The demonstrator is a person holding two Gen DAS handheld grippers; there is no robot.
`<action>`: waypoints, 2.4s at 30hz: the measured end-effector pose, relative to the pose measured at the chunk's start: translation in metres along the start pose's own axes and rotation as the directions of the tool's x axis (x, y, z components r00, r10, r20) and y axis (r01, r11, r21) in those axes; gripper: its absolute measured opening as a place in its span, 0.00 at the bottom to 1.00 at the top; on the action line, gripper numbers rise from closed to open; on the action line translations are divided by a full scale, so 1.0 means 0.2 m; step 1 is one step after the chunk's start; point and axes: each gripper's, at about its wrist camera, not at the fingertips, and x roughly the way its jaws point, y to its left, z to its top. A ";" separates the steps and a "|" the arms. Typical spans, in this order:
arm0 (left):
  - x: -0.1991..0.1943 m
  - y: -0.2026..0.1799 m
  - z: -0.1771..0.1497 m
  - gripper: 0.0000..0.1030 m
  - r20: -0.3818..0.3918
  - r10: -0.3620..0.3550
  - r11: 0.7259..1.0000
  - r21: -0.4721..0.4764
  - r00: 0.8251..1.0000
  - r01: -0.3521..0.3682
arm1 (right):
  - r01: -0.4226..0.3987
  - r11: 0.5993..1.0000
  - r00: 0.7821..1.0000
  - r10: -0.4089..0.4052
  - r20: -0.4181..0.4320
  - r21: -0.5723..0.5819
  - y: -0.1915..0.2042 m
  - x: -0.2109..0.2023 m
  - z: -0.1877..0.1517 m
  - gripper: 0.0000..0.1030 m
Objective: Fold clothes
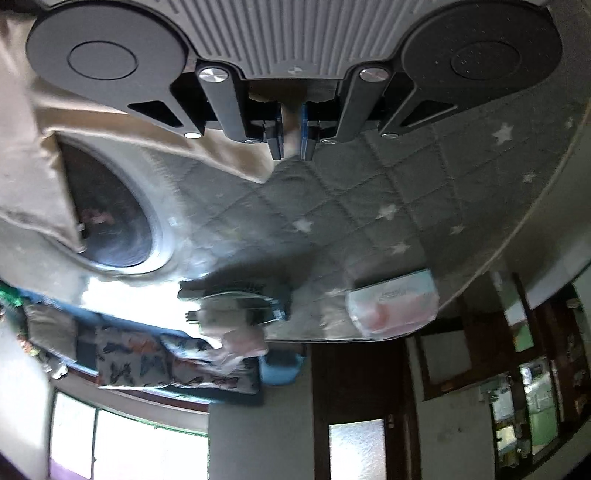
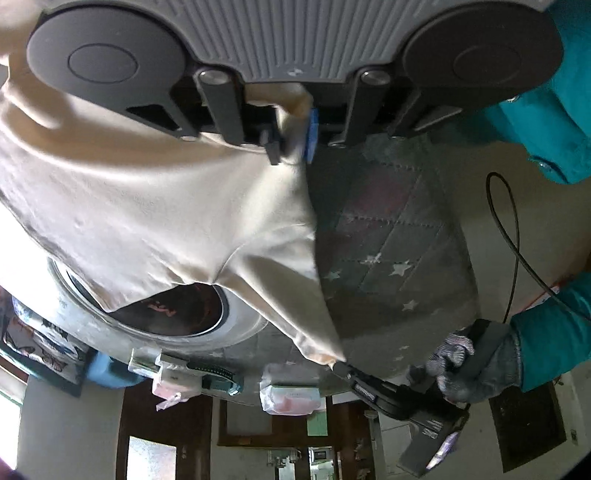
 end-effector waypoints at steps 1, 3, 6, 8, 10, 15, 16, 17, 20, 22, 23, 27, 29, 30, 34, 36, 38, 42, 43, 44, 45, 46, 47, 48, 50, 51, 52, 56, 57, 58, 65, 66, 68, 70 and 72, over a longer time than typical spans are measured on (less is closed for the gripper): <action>0.01 0.01 0.00 0.12 -0.003 0.018 1.000 0.001 1.000 -0.018 | -0.002 1.000 1.000 0.002 0.009 0.001 0.00 -0.02 0.00 0.20; 0.01 0.03 0.01 0.12 -0.006 0.036 0.999 -0.013 0.999 -0.036 | -0.002 1.000 0.999 0.002 0.033 0.010 -0.01 -0.06 0.00 0.26; -0.03 0.00 0.03 0.12 0.008 -0.001 1.000 -0.014 1.000 0.001 | 0.045 0.998 0.996 -0.049 0.077 0.054 -0.08 -0.14 0.01 0.32; -0.05 -0.07 0.03 0.12 0.016 -0.047 0.999 0.017 0.999 0.047 | 0.096 0.991 0.991 -0.104 0.083 0.095 -0.14 -0.18 -0.01 0.32; -0.07 -0.16 0.03 0.12 0.012 -0.112 0.992 0.059 0.994 0.111 | 0.149 0.979 0.983 -0.162 0.083 0.139 -0.20 -0.21 -0.03 0.32; -0.10 -0.44 -0.02 0.12 -0.013 -0.284 0.945 0.168 0.959 0.282 | 0.204 0.957 0.976 -0.216 0.037 0.207 -0.28 -0.29 -0.14 0.32; -0.10 -0.50 -0.04 0.12 -0.024 -0.316 0.931 0.184 0.948 0.315 | 0.200 0.958 0.977 -0.210 0.029 0.205 -0.27 -0.30 -0.16 0.32; -0.10 -0.55 -0.05 0.12 -0.038 -0.342 0.918 0.200 0.939 0.342 | 0.196 0.959 0.979 -0.204 0.020 0.204 -0.26 -0.31 -0.18 0.32; -0.11 -0.72 -0.09 0.12 -0.069 -0.396 0.882 0.249 0.915 0.401 | 0.174 0.967 0.984 -0.179 0.009 0.189 -0.22 -0.31 -0.21 0.32; -0.11 -0.80 -0.11 0.12 -0.082 -0.424 0.860 0.274 0.902 0.430 | 0.165 0.969 0.986 -0.168 0.002 0.182 -0.19 -0.29 -0.21 0.32; -0.11 -0.85 -0.12 0.12 -0.089 -0.437 0.849 0.286 0.895 0.444 | 0.169 0.970 0.985 -0.170 -0.009 0.177 -0.18 -0.27 -0.22 0.32; -0.09 -0.97 -0.15 0.12 -0.107 -0.472 0.819 0.315 0.875 0.480 | 0.196 0.968 0.981 -0.191 -0.043 0.155 -0.16 -0.22 -0.23 0.20; -0.08 -1.01 -0.17 0.12 -0.114 -0.476 0.811 0.327 0.872 0.485 | 0.208 0.967 0.978 -0.202 -0.055 0.146 -0.15 -0.20 -0.24 0.12; -0.07 -1.03 -0.17 0.12 -0.118 -0.473 0.809 0.335 0.873 0.484 | 0.212 0.967 0.977 -0.206 -0.059 0.139 -0.14 -0.21 -0.24 0.07; -0.03 -1.08 -0.19 0.15 -0.120 -0.466 0.801 0.363 0.877 0.476 | 0.216 0.972 0.974 -0.207 -0.092 0.098 -0.11 -0.28 -0.25 0.06; -0.02 -1.08 -0.19 0.15 -0.121 -0.466 0.801 0.364 0.876 0.476 | 0.208 0.976 0.973 -0.198 -0.120 0.072 -0.08 -0.30 -0.27 0.06; -0.01 -1.07 -0.17 0.15 -0.126 -0.464 0.801 0.362 0.877 0.477 | 0.196 0.978 0.972 -0.186 -0.142 0.064 -0.07 -0.31 -0.28 0.06; 0.00 -1.04 -0.15 0.15 -0.132 -0.457 0.805 0.358 0.880 0.472 | 0.176 0.979 0.979 -0.162 -0.122 0.105 -0.11 -0.36 -0.27 0.17; 0.01 -1.04 -0.15 0.15 -0.132 -0.457 0.807 0.353 0.880 0.473 | 0.178 0.976 0.980 -0.166 -0.109 0.121 -0.13 -0.38 -0.26 0.20; 0.01 -1.04 -0.14 0.15 -0.131 -0.456 0.810 0.349 0.880 0.472 | 0.190 0.972 0.980 -0.178 -0.094 0.140 -0.16 -0.40 -0.25 0.20; 0.01 -1.05 -0.13 0.15 -0.128 -0.453 0.814 0.344 0.882 0.468 | 0.203 0.966 0.978 -0.192 -0.080 0.160 -0.20 -0.42 -0.24 0.21; 0.02 -1.05 -0.12 0.15 -0.124 -0.450 0.819 0.339 0.885 0.464 | 0.221 0.958 0.975 -0.213 -0.066 0.183 -0.23 -0.44 -0.23 0.23; 0.02 -1.06 -0.11 0.19 -0.122 -0.446 0.824 0.331 0.887 0.460 | 0.246 0.948 0.969 -0.239 -0.058 0.203 -0.27 -0.44 -0.23 0.23; 0.03 -1.06 -0.10 0.21 -0.119 -0.442 0.829 0.324 0.889 0.455 | 0.272 0.936 0.962 -0.267 -0.053 0.223 -0.31 -0.45 -0.22 0.25; 0.05 -1.08 -0.09 0.30 -0.108 -0.431 0.839 0.317 0.896 0.442 | 0.318 0.911 0.947 -0.317 -0.046 0.265 -0.39 -0.45 -0.22 0.26; 0.06 -1.09 -0.08 0.31 -0.097 -0.422 0.844 0.320 0.901 0.430 | 0.336 0.896 0.940 -0.339 -0.043 0.289 -0.43 -0.45 -0.23 0.27; 0.07 -1.10 -0.06 0.33 -0.087 -0.412 0.849 0.324 0.907 0.417 | 0.351 0.883 0.933 -0.357 -0.040 0.311 -0.47 -0.46 -0.23 0.28; 0.14 -1.13 -0.02 0.32 -0.074 -0.381 0.869 0.312 0.922 0.384 | 0.402 0.828 0.906 -0.422 -0.036 0.391 -0.64 -0.45 -0.26 0.36; 0.15 -1.14 -0.01 0.32 -0.073 -0.378 0.871 0.311 0.923 0.381 | 0.409 0.816 0.901 -0.433 -0.038 0.409 -0.69 -0.44 -0.27 0.36; 0.17 -1.15 0.00 0.32 -0.074 -0.373 0.871 0.315 0.925 0.377 | 0.417 0.802 0.895 -0.444 -0.038 0.428 -0.73 -0.44 -0.28 0.36; 0.21 -1.19 -0.01 0.03 -0.040 -0.336 0.868 0.374 0.941 0.326 | 0.443 0.757 0.876 -0.479 -0.053 0.481 -0.99 -0.34 -0.29 0.36; 0.21 -1.18 -0.01 0.03 -0.032 -0.329 0.869 0.381 0.944 0.316 | 0.444 0.755 0.875 -0.480 -0.054 0.482 -1.01 -0.32 -0.29 0.35; 0.22 -1.18 -0.01 0.03 -0.029 -0.324 0.871 0.382 0.946 0.310 | 0.438 0.755 0.878 -0.476 -0.051 0.489 -1.06 -0.28 -0.27 0.35; 0.22 -1.17 0.00 0.02 -0.026 -0.317 0.873 0.383 0.948 0.303 | 0.431 0.759 0.882 -0.470 -0.048 0.488 -1.09 -0.23 -0.25 0.35; 0.23 -1.16 0.00 0.02 -0.015 -0.302 0.875 0.392 0.953 0.283 | 0.429 0.767 0.884 -0.466 -0.045 0.477 -1.12 -0.20 -0.22 0.35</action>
